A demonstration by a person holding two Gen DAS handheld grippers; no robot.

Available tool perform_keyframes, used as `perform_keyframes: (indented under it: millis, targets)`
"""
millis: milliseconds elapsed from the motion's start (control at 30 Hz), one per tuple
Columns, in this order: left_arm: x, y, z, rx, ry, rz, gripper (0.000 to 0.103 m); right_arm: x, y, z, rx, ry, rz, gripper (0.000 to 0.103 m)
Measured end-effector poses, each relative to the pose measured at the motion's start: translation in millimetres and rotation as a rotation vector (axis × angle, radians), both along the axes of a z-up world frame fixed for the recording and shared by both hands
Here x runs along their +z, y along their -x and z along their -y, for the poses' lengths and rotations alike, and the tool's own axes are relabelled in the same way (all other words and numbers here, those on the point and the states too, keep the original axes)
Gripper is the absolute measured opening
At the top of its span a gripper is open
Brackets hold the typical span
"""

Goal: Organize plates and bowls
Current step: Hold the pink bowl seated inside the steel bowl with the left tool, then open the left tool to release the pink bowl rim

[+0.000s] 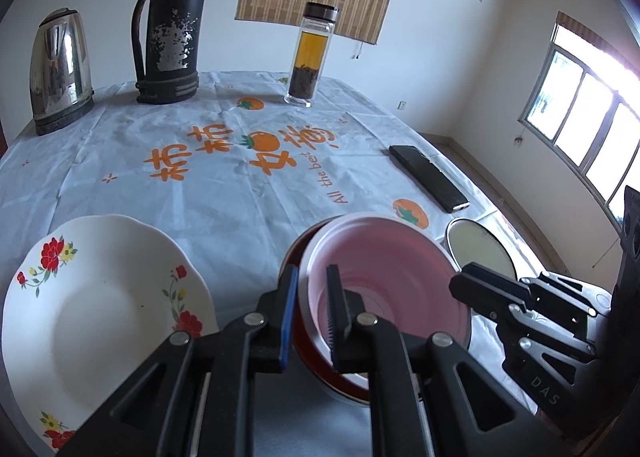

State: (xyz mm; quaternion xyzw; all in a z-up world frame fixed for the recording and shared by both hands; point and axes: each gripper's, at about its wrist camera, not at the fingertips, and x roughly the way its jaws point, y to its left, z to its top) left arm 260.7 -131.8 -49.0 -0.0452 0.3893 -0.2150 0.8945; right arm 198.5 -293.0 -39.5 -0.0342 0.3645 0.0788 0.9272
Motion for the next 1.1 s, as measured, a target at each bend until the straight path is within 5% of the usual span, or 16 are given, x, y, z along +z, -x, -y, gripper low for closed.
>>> perform_keyframes:
  millis: [500, 733, 1100]
  targets:
    - [-0.1, 0.2, -0.5, 0.001, 0.008, -0.002, 0.010, 0.0, 1.2, 0.1, 0.000, 0.000, 0.004, 0.013]
    - [3.5, 5.0, 1.3, -0.013, 0.011, 0.022, 0.030, 1.4, 2.4, -1.3, 0.008, -0.005, 0.008, 0.014]
    - [6.1, 6.0, -1.0, -0.020, 0.027, 0.034, 0.039, 4.0, 4.2, -5.3, 0.012, -0.006, 0.021, 0.014]
